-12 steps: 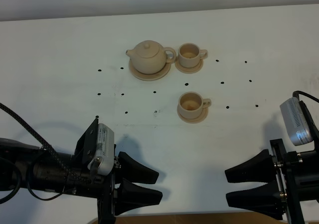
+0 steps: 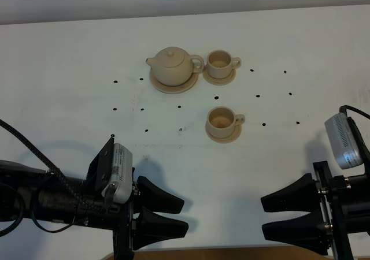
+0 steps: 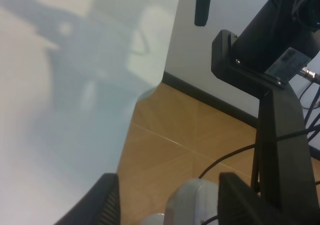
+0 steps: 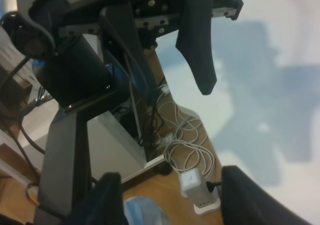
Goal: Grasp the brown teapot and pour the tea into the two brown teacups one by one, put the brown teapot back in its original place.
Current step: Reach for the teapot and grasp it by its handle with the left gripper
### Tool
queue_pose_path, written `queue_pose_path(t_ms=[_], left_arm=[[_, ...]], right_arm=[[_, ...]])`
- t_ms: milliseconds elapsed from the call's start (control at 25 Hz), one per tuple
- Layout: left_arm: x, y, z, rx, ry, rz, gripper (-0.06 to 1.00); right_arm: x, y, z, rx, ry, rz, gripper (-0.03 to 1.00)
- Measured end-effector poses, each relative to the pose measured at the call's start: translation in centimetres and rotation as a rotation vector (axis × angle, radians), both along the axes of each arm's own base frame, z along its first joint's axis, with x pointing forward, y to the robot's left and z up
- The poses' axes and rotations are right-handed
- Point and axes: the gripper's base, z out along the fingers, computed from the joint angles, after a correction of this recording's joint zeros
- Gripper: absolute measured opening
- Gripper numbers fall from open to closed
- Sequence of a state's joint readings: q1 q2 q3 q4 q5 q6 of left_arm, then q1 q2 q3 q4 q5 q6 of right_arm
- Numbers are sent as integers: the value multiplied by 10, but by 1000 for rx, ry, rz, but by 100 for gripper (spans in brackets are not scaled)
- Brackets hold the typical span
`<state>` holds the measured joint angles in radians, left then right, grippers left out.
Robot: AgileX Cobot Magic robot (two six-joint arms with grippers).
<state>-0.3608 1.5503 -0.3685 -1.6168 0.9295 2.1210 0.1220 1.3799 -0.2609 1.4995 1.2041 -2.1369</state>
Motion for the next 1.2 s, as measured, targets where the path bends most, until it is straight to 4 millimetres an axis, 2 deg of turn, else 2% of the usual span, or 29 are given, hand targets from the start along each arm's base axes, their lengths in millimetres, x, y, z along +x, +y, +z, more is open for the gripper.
queue_pose_path(t_ms=[360, 600, 720, 960, 1080, 1200], left_arm=[[2, -1, 4, -23, -5, 38, 46], [15, -2, 31, -30, -67, 114, 46], [25, 1, 48, 35, -78, 214, 46], [47, 10, 73, 195, -45, 424, 46], [58, 12, 84, 243, -4, 504, 46], [68, 14, 97, 291, 18, 566, 46]], right_arm=[[7, 1, 4, 48, 6, -81, 44], [16, 2, 11, 60, 13, -100, 44], [31, 4, 24, 58, 63, -108, 44], [59, 5, 65, -19, 223, -184, 43], [60, 1, 87, -110, 243, -210, 42], [54, -6, 103, -218, 240, -283, 41]])
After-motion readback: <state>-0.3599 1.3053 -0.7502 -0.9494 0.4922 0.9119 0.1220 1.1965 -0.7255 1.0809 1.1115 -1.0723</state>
